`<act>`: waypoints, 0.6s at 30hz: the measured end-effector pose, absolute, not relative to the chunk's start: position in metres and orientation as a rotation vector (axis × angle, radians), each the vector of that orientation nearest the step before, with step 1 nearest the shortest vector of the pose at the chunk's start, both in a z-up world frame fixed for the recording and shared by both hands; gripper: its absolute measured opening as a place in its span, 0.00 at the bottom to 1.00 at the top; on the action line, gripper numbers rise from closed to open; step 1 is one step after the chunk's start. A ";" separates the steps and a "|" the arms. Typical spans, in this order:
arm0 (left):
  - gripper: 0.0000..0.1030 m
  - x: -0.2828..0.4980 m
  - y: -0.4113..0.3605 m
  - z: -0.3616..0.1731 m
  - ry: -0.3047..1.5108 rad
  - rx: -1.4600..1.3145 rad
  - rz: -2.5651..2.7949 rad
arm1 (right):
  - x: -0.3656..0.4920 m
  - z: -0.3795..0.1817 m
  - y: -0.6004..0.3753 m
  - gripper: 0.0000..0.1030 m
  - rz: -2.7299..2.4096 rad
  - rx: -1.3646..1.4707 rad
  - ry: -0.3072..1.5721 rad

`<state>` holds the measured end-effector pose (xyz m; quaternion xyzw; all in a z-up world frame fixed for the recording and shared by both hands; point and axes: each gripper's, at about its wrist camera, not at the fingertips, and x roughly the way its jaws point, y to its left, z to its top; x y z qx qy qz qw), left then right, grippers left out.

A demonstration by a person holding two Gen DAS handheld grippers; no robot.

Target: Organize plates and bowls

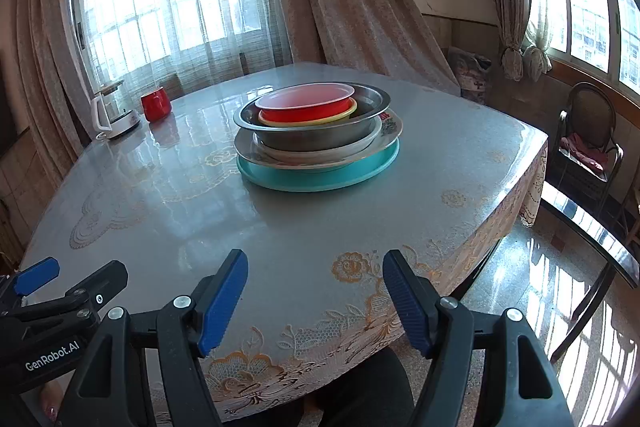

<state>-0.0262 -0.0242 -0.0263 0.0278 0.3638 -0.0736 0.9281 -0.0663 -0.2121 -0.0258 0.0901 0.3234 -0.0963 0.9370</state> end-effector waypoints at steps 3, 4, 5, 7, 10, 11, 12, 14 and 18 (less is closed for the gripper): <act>1.00 -0.026 -0.024 -0.027 0.745 0.057 -0.151 | -0.066 -0.026 -0.212 0.69 -0.197 0.184 0.661; 1.00 -0.026 -0.024 -0.027 0.746 0.059 -0.151 | -0.066 -0.026 -0.212 0.69 -0.199 0.184 0.662; 1.00 -0.026 -0.025 -0.027 0.746 0.062 -0.152 | -0.066 -0.026 -0.212 0.69 -0.199 0.185 0.661; 1.00 -0.026 -0.026 -0.028 0.746 0.069 -0.152 | -0.065 -0.026 -0.212 0.69 -0.201 0.181 0.660; 1.00 -0.027 -0.027 -0.028 0.747 0.075 -0.154 | -0.065 -0.027 -0.212 0.69 -0.199 0.182 0.661; 1.00 -0.026 -0.027 -0.028 0.748 0.077 -0.154 | -0.065 -0.027 -0.212 0.69 -0.199 0.182 0.663; 1.00 -0.025 -0.028 -0.028 0.748 0.078 -0.154 | -0.064 -0.028 -0.212 0.69 -0.198 0.184 0.664; 1.00 -0.025 -0.028 -0.029 0.750 0.079 -0.154 | -0.063 -0.029 -0.213 0.69 -0.197 0.188 0.669; 1.00 -0.023 -0.029 -0.030 0.758 0.077 -0.157 | -0.062 -0.028 -0.215 0.69 -0.196 0.189 0.670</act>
